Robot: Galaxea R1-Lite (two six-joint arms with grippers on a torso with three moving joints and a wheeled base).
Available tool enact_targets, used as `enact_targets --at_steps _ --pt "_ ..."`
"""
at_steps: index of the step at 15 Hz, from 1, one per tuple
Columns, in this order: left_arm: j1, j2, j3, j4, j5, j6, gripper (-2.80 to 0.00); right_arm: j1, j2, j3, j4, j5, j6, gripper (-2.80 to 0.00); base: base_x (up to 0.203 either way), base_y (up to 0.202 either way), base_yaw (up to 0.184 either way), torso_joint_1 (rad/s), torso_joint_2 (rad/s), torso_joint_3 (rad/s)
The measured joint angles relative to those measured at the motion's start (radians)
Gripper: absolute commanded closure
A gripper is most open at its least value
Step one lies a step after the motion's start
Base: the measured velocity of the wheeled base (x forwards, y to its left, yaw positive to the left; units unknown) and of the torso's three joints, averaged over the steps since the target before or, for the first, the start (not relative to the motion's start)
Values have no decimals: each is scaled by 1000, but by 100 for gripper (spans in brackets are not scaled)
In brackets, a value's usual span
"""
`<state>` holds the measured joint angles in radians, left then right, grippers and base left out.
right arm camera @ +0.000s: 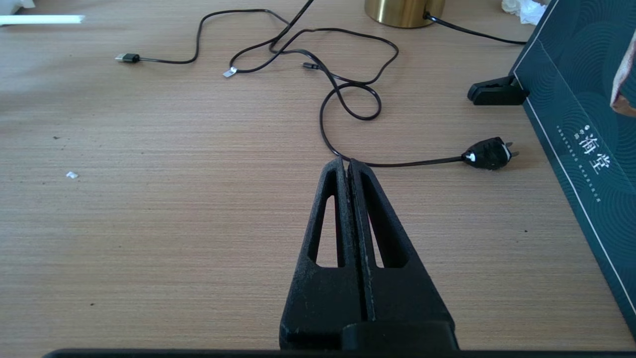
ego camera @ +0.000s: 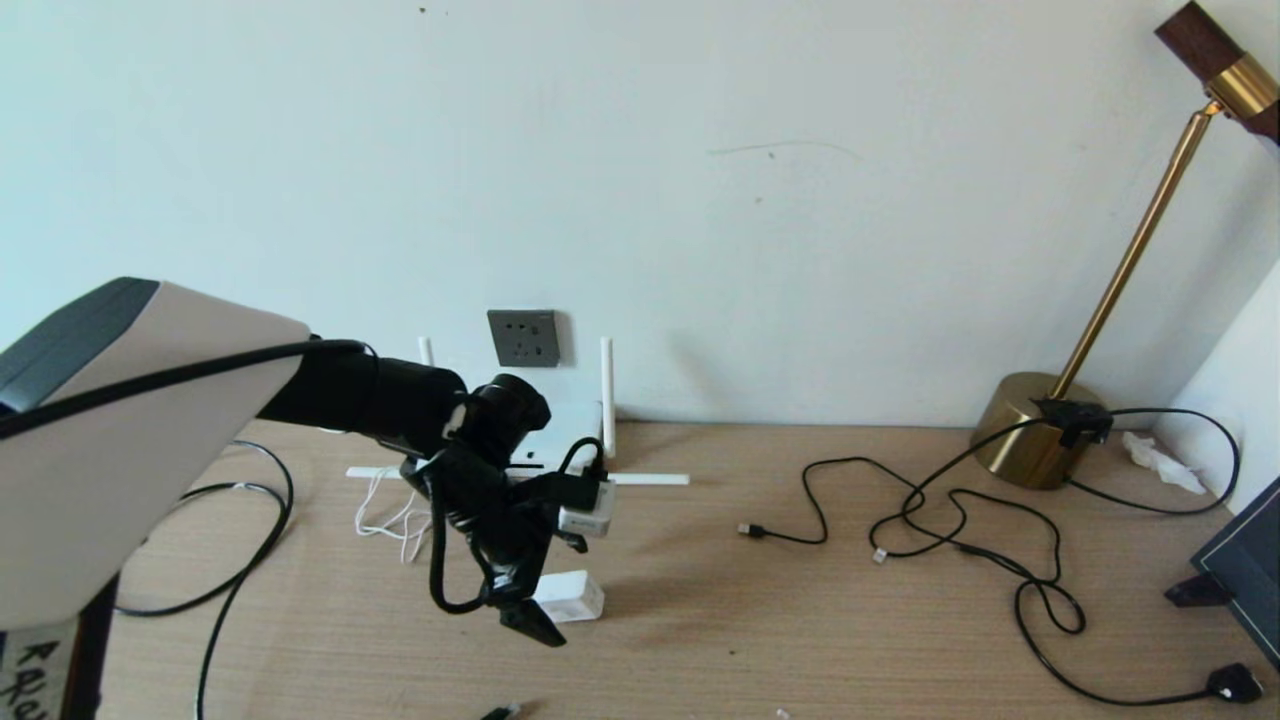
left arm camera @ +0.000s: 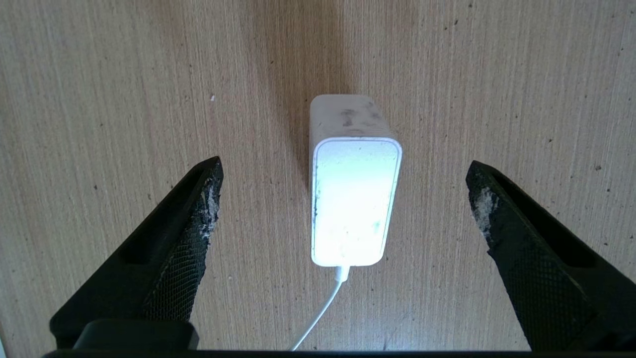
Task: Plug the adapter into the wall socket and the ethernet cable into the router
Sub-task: Pick up plug
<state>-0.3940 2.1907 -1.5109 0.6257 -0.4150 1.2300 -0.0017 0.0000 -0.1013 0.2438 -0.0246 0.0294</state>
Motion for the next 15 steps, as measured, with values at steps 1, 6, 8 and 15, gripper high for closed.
enact_targets --at_steps 1,6,8,15 --pt "0 4 0 -1 -1 0 -280 0 0 0 0 -1 -1 0 0 0 0 0 0 0" --pt "-1 17 -1 -2 -2 0 -280 0 0 0 0 0 0 0 0 0 0 0 0 0" --pt "-4 24 -2 -4 -3 -1 -280 0 0 0 0 -1 -1 0 0 0 0 0 0 0" --pt "-19 46 -33 -3 -3 -2 -280 0 0 0 0 -1 -1 0 0 0 0 0 0 0"
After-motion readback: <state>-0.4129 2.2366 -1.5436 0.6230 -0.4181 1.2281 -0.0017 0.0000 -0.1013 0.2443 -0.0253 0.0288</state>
